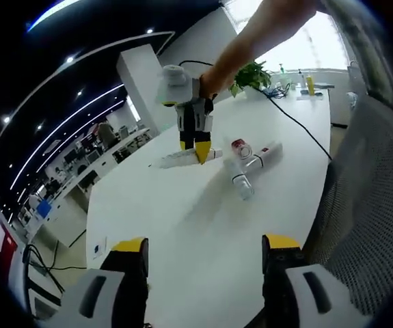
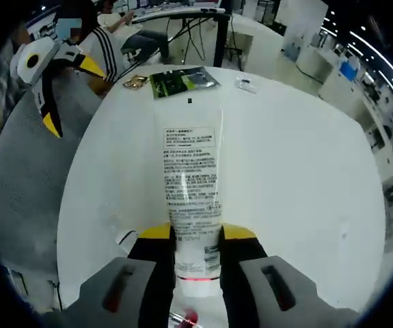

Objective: Arrange the skincare products in the storage area until every visible bottle or jar stands upright without overlapping.

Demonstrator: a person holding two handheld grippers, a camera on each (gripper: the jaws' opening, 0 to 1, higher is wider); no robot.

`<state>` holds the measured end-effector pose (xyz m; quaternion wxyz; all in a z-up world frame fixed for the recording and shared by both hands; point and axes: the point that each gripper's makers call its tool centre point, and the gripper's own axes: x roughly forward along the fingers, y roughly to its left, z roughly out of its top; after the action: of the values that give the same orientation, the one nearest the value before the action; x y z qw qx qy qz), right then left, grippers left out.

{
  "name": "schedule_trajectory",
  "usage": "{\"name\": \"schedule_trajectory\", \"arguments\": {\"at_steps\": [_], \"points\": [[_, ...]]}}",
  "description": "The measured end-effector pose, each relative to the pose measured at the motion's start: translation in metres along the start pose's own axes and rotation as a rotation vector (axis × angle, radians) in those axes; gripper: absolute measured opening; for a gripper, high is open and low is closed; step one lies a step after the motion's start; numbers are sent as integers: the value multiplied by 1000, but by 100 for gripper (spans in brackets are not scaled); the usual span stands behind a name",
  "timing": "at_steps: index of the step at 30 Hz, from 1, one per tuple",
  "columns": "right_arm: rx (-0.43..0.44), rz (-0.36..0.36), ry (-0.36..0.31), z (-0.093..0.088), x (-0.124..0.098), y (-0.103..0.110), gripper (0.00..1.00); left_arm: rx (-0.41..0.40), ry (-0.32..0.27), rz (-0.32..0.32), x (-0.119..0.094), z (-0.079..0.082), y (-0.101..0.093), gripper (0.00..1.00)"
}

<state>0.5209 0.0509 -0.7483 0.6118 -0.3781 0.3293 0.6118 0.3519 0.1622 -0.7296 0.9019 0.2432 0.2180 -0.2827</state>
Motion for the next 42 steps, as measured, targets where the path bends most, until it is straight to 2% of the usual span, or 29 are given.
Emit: {"name": "schedule_trajectory", "arguments": {"at_steps": [4,7,10,11,12,16,17,19,22,24,27,29,33,36,39,42], "points": [[77,-50,-136,24,-13,16,22,-28,-41,16,-3,8,5,70],[110,-64,-202,33,-19,27,22,-50,-57,17,-4,11,6,72],[169,-108,-285,44,-28,39,22,-49,-129,24,-10,25,8,73],[200,-107,-313,48,-30,43,22,-54,-135,22,-11,27,8,73],[232,-109,-360,53,-34,50,22,-69,-142,19,-12,28,9,73],[316,-136,-468,67,-43,64,23,-108,-168,22,-14,34,14,74],[367,-148,-510,73,-46,68,23,-134,-180,20,-15,37,15,75],[398,-144,-591,88,-53,81,23,-183,-214,25,-18,43,20,76],[422,-164,-636,98,-56,95,23,-253,-249,35,-23,48,28,76],[424,-186,-641,99,-55,99,23,-292,-259,40,-24,50,32,76],[447,-257,-633,93,-52,102,24,-308,-265,54,-28,51,39,78],[484,-271,-634,88,-50,106,24,-342,-330,101,-36,61,51,78],[594,-268,-712,85,-54,114,24,-474,-394,93,-46,73,60,83],[617,-255,-741,84,-51,123,24,-608,-445,-5,-47,89,51,82],[648,-247,-773,83,-45,132,25,-818,-535,-88,-49,103,48,83],[694,-219,-810,84,-41,142,25,-901,-546,-139,-46,101,42,85]]}}
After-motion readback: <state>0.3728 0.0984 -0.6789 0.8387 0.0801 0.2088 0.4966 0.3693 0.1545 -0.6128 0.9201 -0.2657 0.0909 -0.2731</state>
